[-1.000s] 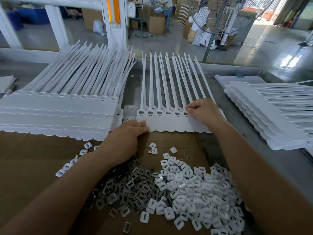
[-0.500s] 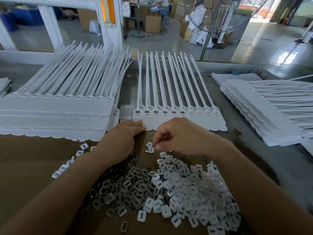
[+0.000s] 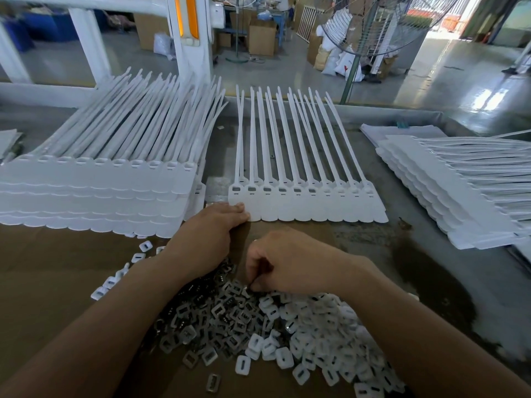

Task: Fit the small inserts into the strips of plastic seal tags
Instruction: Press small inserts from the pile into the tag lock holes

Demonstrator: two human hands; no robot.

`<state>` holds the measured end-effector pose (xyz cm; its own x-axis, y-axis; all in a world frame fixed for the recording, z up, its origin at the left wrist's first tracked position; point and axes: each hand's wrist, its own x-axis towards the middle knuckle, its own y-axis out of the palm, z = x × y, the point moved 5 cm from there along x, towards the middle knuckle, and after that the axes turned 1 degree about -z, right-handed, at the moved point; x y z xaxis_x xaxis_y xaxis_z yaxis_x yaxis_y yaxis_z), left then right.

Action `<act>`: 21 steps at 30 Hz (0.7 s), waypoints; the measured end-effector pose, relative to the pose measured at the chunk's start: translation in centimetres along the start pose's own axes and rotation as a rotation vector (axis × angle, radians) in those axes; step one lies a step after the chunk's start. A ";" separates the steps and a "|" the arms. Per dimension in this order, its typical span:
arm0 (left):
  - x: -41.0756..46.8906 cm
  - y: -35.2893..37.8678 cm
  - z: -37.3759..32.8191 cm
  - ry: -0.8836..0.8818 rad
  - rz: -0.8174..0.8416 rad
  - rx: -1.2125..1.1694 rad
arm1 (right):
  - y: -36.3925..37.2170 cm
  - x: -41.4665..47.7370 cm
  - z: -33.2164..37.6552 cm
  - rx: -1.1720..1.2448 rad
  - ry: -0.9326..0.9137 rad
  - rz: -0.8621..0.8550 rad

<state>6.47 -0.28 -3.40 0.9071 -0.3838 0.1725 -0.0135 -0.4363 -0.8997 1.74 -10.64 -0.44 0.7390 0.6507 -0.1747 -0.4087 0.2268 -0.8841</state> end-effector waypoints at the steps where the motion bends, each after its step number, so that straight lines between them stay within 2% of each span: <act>1: 0.0 0.0 0.0 0.001 -0.001 -0.001 | -0.2 0.0 -0.2 0.029 0.011 -0.012; 6: 0.0 -0.1 -0.1 0.011 0.004 0.004 | -1.8 -0.5 -1.2 0.265 0.090 -0.186; 17: 0.1 0.0 0.2 -0.026 0.020 0.022 | -5.7 -1.9 -8.3 0.463 0.316 -0.581; 21: 0.2 0.0 0.2 -0.029 0.019 0.020 | -6.9 -2.7 -11.8 0.443 0.409 -0.760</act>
<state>6.77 -0.20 -3.47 0.9185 -0.3681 0.1441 -0.0227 -0.4129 -0.9105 8.86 -22.50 1.04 0.9842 -0.0652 0.1647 0.1518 0.7895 -0.5947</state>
